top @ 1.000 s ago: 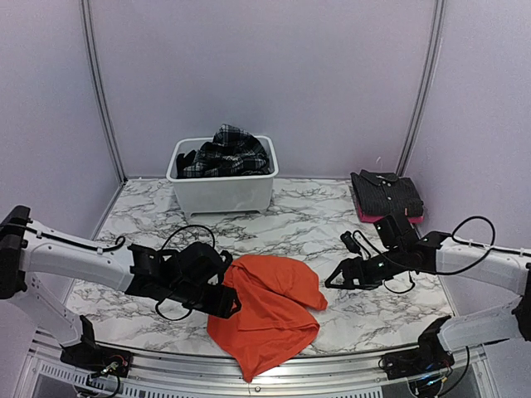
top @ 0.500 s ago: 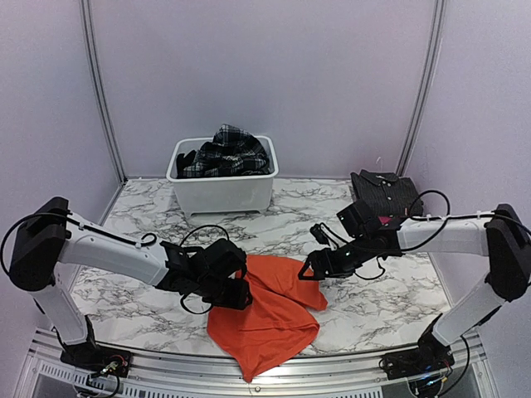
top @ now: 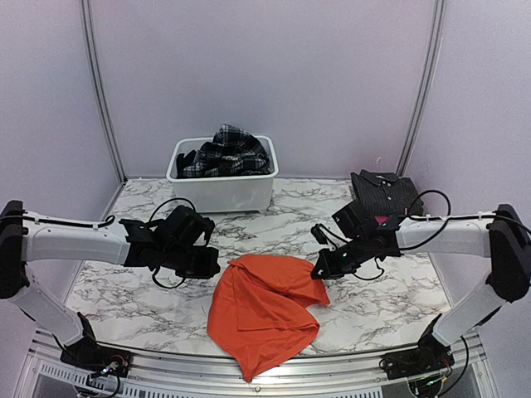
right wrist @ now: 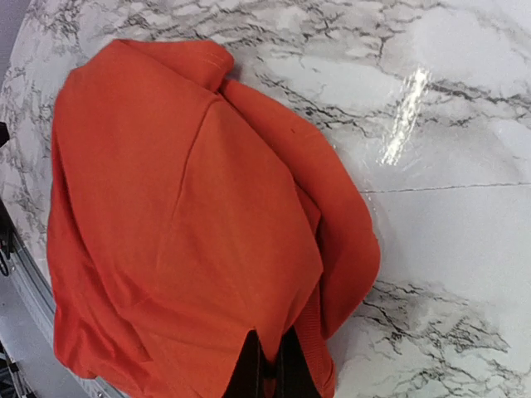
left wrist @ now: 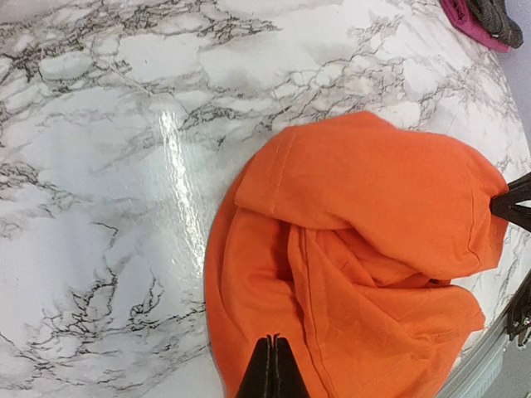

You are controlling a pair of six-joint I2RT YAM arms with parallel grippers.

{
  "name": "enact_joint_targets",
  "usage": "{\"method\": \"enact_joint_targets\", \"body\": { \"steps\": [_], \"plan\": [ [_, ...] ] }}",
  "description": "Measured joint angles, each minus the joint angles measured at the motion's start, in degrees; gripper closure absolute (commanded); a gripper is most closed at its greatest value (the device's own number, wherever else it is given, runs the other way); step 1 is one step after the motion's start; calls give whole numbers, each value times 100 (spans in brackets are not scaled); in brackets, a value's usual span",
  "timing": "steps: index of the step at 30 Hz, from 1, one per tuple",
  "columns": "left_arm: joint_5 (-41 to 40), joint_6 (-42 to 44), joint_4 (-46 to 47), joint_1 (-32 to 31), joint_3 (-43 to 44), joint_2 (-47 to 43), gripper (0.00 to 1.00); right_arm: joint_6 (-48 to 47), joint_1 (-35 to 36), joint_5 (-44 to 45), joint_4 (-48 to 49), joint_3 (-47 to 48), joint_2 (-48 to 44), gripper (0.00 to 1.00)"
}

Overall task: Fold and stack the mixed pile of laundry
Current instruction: Flatten out the crumpled T-shirt at the center of the board.

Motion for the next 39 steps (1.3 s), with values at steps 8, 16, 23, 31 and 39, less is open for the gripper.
{"method": "enact_joint_targets", "body": {
  "steps": [8,16,23,31,39],
  "plan": [
    [501,192,26,-177,-4,-7,65,238,-63,173,-52,-70,-1016,100],
    [896,-197,621,-485,-144,726,58,483,-131,214,-129,-345,-1237,100],
    [1113,-433,911,-946,-144,1106,63,540,-267,243,-155,-374,-1388,100],
    [1091,-511,953,-1115,-46,1259,100,592,-365,256,-219,-496,-1519,100],
    [588,-291,256,-695,157,612,100,621,-699,404,-538,-592,-2253,100]
  ]
}}
